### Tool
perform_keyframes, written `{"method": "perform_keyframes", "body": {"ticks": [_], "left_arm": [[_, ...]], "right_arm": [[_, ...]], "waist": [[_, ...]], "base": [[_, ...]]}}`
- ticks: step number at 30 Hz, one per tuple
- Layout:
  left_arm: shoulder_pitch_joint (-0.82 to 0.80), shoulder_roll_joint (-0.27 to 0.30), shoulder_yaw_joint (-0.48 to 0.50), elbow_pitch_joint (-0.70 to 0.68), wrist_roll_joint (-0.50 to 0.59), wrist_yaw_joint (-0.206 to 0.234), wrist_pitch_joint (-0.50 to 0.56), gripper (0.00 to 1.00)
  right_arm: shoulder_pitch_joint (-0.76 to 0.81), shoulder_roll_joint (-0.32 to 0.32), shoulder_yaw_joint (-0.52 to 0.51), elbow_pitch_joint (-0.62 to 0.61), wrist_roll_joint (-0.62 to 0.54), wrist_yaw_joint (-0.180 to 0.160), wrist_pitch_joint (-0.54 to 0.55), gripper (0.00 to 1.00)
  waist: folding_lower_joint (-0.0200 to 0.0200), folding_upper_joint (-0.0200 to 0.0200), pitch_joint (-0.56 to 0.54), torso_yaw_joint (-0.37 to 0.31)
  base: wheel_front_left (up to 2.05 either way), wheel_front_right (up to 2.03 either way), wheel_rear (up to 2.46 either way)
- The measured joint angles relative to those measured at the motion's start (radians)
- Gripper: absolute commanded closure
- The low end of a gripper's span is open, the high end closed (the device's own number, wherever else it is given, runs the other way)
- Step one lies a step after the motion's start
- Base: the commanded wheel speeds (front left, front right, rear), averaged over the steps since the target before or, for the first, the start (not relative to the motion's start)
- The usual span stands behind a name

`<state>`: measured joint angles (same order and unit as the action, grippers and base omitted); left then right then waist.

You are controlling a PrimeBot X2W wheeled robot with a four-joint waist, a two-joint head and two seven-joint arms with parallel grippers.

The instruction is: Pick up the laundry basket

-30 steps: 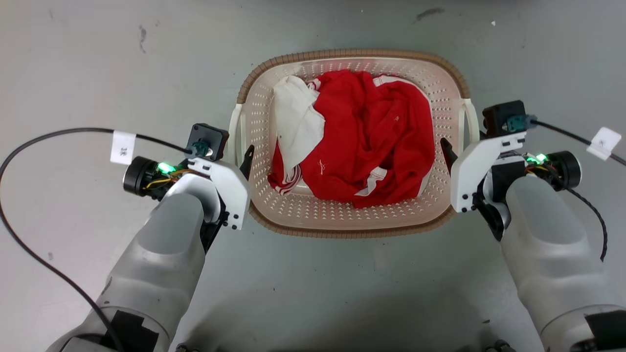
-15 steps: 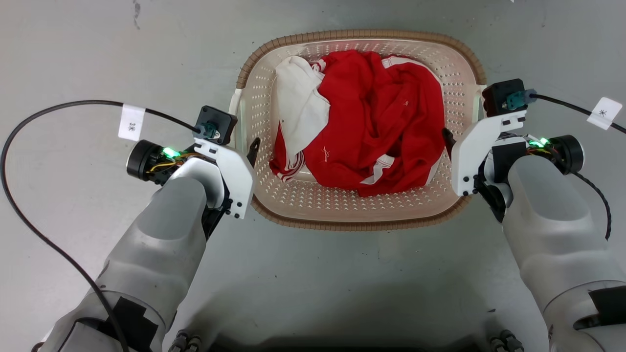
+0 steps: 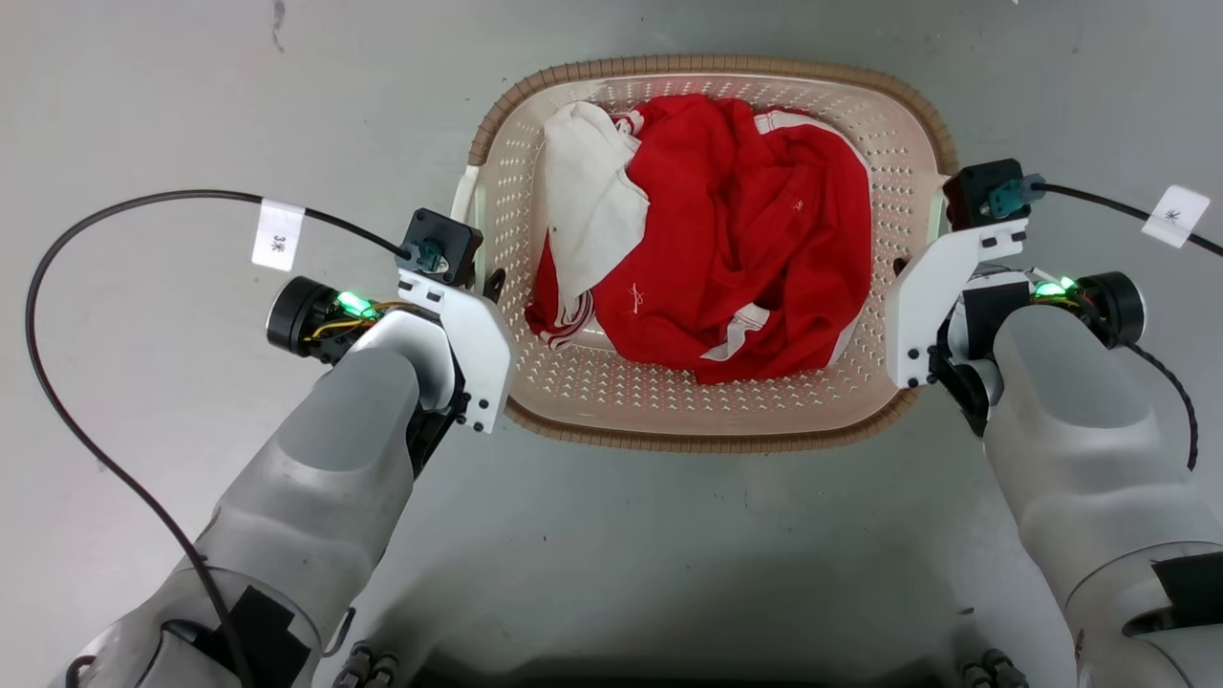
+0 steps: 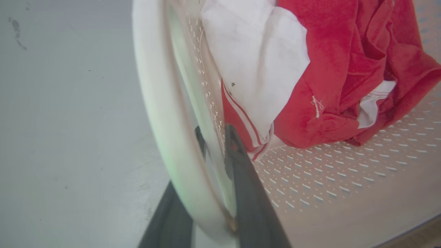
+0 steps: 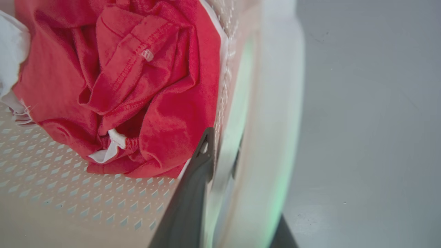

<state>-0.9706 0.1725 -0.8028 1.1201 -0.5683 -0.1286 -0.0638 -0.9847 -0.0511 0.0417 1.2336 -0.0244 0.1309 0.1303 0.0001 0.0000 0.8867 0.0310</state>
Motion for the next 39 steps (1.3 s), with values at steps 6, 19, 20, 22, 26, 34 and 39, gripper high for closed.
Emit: {"method": "perform_keyframes", "body": {"ticks": [6, 19, 20, 22, 26, 34, 39], "left_arm": [[0.015, 0.03, -0.081, -0.034, -0.084, 0.001, 0.037, 1.0], [0.113, 0.128, -0.288, -0.17, -0.334, 0.001, 0.251, 1.0], [0.122, 0.136, -0.3, -0.187, -0.36, 0.001, 0.269, 1.0], [0.137, 0.151, -0.332, -0.217, -0.408, 0.001, 0.312, 1.0], [0.16, 0.191, -0.39, -0.261, -0.474, 0.001, 0.361, 1.0], [0.199, 0.23, -0.449, -0.316, -0.552, 0.001, 0.429, 1.0], [0.233, 0.244, -0.463, -0.341, -0.593, 0.001, 0.495, 1.0]], "right_arm": [[0.002, 0.001, 0.006, 0.017, 0.009, 0.0, 0.022, 1.0], [0.071, 0.006, 0.119, 0.045, 0.115, 0.0, 0.247, 1.0], [0.078, 0.006, 0.125, 0.045, 0.132, 0.0, 0.274, 1.0], [0.096, 0.002, 0.152, 0.047, 0.17, 0.0, 0.332, 1.0], [0.113, 0.008, 0.205, 0.048, 0.197, 0.0, 0.403, 1.0], [0.184, 0.008, 0.298, 0.017, 0.282, 0.0, 0.51, 1.0], [0.235, 0.006, 0.337, -0.003, 0.343, 0.0, 0.561, 1.0]], "waist": [[0.0, 0.0, -0.044, -0.003], [-0.0001, 0.0, -0.275, -0.018], [-0.0001, 0.0, -0.297, -0.019], [-0.0002, 0.0, -0.341, -0.022], [-0.0002, 0.0, -0.43, -0.029], [-0.0003, 0.0, -0.6, -0.045], [-0.0003, 0.0, -0.696, -0.056]], "base": [[0.0, 0.0, 0.0], [0.0, 0.0, 0.0], [0.0, 0.0, 0.0], [0.0, 0.0, 0.0], [0.0, 0.0, 0.0], [0.0, 0.0, 0.0], [0.0, 0.0, 0.0]]}}
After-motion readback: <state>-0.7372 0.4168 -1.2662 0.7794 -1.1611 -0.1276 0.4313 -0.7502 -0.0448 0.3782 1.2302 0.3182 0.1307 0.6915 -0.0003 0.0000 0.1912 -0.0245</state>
